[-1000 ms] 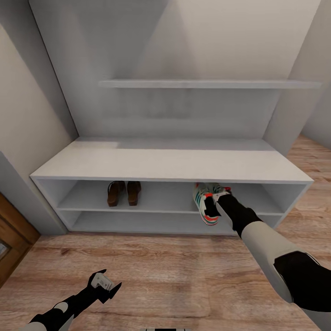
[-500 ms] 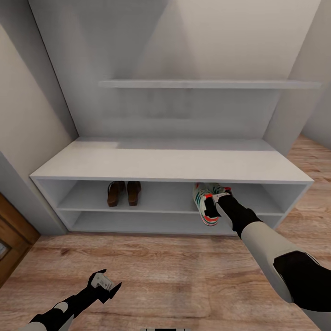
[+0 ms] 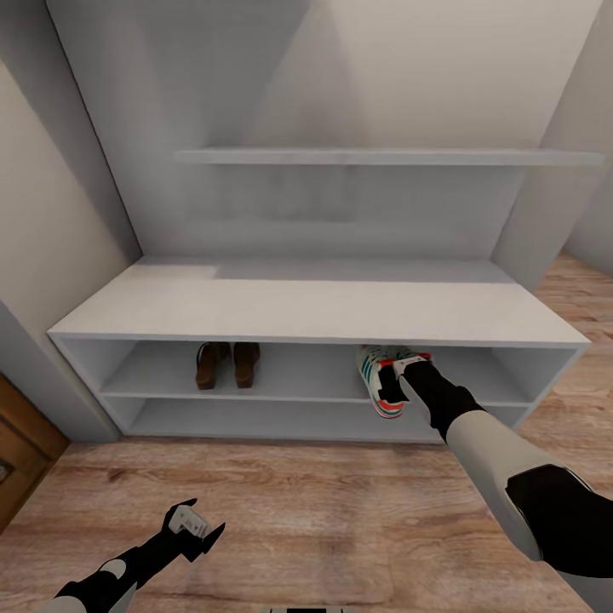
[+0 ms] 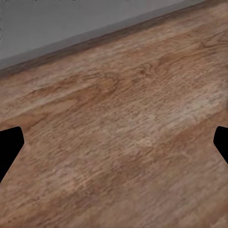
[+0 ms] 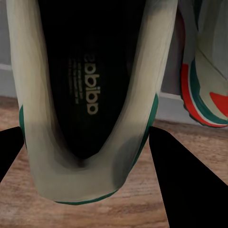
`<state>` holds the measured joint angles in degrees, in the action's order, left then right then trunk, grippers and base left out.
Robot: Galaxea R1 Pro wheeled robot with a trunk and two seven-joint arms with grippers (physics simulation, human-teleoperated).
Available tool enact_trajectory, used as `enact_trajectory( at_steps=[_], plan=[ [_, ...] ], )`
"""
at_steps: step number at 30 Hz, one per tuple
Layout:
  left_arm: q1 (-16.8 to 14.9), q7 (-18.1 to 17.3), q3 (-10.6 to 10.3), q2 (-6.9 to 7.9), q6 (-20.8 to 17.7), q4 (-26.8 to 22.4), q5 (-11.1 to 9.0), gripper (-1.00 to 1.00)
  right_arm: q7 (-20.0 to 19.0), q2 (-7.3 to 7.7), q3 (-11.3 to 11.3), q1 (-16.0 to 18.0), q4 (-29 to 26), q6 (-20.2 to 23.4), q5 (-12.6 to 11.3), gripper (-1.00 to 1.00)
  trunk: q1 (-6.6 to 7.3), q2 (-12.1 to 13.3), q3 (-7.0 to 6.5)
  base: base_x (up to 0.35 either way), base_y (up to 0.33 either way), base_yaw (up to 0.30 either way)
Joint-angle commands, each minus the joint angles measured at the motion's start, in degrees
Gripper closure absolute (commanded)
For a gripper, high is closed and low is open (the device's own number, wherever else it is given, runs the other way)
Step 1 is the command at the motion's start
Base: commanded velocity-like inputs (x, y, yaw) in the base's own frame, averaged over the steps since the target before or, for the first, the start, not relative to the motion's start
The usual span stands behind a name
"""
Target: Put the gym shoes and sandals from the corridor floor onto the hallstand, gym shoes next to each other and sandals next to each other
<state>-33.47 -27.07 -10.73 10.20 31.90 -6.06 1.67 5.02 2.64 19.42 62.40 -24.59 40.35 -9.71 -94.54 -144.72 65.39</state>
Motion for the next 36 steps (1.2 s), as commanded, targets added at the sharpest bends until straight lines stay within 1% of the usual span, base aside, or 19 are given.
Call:
enact_trajectory(
  at_steps=[1,9,36],
  plan=[
    [0.0,0.0,0.0,0.0,0.0,0.0,0.0,-1.0,0.1,0.0,0.0,0.0,0.0,0.0,-0.1,1.0,0.0,0.0,0.0,0.071,0.0,0.0],
    [0.0,0.0,0.0,0.0,0.0,0.0,0.0,-1.0,0.1,0.0,0.0,0.0,0.0,0.0,-0.1,1.0,0.0,0.0,0.0,0.098,0.0,0.0],
    [0.0,0.0,0.0,0.0,0.0,0.0,0.0,-1.0,0.1,-0.03,0.0,0.0,0.1,-0.1,-0.1,1.0,0.0,0.0,0.0,0.015,0.0,0.0]
  ],
)
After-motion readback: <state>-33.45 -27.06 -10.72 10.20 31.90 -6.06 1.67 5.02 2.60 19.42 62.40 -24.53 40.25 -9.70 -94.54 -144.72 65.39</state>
